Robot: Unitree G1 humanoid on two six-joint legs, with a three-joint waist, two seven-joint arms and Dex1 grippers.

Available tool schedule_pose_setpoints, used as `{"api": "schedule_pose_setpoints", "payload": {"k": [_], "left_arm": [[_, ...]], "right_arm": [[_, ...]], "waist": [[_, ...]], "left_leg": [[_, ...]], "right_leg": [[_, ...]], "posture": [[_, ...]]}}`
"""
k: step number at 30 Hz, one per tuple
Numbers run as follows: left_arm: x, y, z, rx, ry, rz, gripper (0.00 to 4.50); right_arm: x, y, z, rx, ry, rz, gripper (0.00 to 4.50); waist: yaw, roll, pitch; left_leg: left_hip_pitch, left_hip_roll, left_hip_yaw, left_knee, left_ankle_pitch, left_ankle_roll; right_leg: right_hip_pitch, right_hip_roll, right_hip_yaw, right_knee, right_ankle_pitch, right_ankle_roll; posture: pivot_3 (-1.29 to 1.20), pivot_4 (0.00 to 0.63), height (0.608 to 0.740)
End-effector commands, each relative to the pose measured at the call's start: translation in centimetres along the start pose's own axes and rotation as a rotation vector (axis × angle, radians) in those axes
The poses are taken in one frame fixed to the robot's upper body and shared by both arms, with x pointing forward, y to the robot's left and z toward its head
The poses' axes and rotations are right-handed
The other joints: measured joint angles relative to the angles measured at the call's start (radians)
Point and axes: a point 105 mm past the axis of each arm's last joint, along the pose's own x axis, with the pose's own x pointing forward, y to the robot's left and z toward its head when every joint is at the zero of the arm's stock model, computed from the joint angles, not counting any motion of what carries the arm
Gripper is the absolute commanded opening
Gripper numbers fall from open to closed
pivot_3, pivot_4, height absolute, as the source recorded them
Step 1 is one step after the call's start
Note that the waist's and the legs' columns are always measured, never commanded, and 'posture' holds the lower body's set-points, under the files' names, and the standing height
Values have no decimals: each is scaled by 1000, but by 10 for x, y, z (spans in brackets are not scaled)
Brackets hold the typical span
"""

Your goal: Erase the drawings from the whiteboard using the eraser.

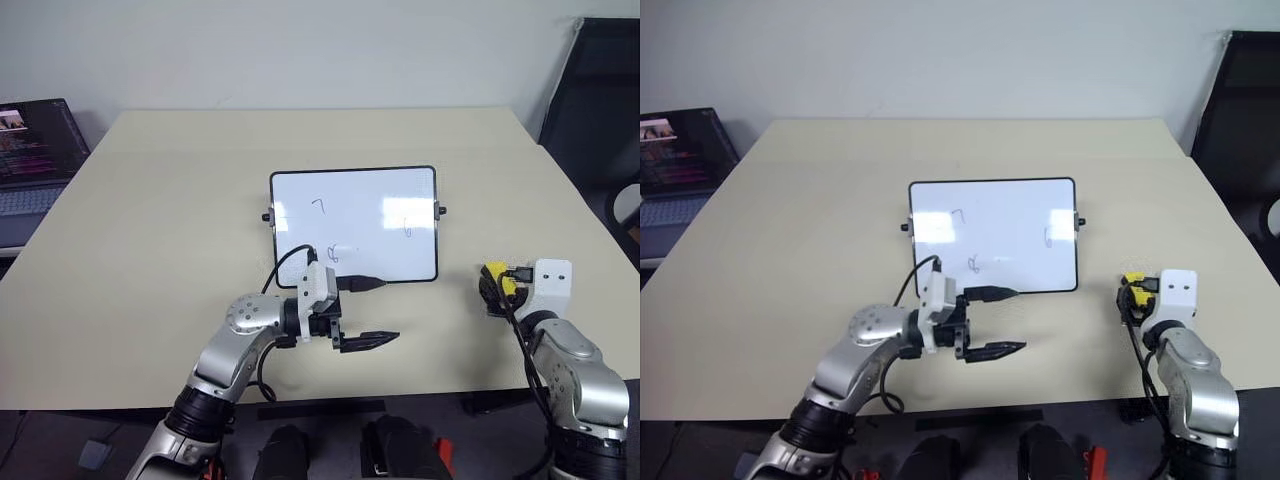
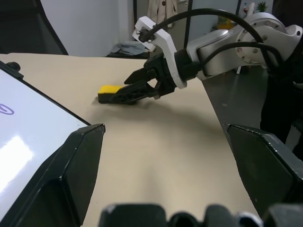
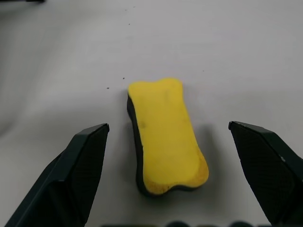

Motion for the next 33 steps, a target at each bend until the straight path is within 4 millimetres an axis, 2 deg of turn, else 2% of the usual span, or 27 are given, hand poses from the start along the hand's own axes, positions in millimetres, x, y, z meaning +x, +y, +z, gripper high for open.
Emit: {"api": "schedule_pose_setpoints", "payload": {"k": [1,17,20,28,29,33], "left_arm": [[1,-2,8,42,-19,2,4500],[1,3,9,58,-19,30,4500],[1,2,9,55,-17,27,4500],[-2,6,9,59,-10,35,4500],[-2,7,9,61,-9,37,4500],[-2,8,9,65,-8,41,4500]], "right_arm": [[2,-3,9,44,-28,-6,4447],[5,-6,13,69,-32,-7,4447],[5,-6,14,77,-38,-5,3886],[5,-8,15,84,-38,-13,1100],[5,-9,15,84,-38,-13,981],[5,-9,16,82,-38,-14,979]], "waist": [[0,0,0],[0,0,0],[0,0,0],[0,0,0],[0,0,0],[0,0,0]], "left_leg": [[0,0,0,0,0,0],[0,0,0,0,0,0],[0,0,0,0,0,0],[0,0,0,0,0,0],[0,0,0,0,0,0],[0,0,0,0,0,0]], "right_leg": [[0,0,0,0,0,0],[0,0,0,0,0,0],[0,0,0,-1,0,0],[0,0,0,0,0,0],[0,0,0,0,0,0],[0,0,0,0,0,0]], "posture": [[0,150,740],[0,150,740],[0,150,740],[0,150,740],[0,150,740],[0,150,740]]}}
